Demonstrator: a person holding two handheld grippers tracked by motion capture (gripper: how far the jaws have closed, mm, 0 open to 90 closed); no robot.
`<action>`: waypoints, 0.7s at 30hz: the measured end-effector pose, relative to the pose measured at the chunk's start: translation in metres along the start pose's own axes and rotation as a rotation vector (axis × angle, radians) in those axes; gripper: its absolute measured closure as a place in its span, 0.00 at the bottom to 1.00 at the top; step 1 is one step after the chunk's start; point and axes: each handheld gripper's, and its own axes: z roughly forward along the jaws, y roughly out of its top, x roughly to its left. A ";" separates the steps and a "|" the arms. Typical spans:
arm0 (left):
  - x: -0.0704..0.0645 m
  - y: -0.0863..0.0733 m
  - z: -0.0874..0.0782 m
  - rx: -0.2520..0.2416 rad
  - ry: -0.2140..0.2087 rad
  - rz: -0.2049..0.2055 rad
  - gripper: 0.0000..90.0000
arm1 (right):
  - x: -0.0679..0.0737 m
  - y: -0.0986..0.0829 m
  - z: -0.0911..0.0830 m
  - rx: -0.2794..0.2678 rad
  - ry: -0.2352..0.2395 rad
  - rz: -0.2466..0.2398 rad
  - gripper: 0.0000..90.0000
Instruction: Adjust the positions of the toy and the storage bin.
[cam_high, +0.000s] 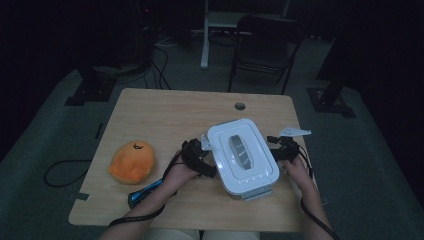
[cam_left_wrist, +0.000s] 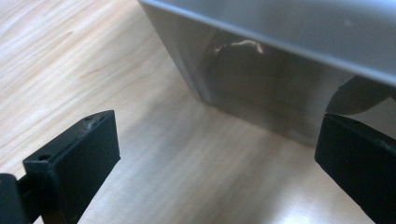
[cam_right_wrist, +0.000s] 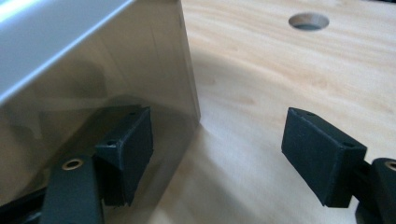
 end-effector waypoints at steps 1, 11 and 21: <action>-0.003 -0.001 -0.001 -0.003 -0.003 0.000 0.01 | 0.001 -0.003 -0.002 0.007 -0.005 -0.007 0.27; -0.024 -0.015 -0.013 -0.036 -0.048 0.018 0.01 | 0.010 -0.022 -0.017 -0.004 0.022 0.010 0.27; -0.039 -0.047 -0.010 0.031 -0.136 0.059 0.01 | 0.005 -0.020 -0.050 -0.050 -0.118 0.076 0.18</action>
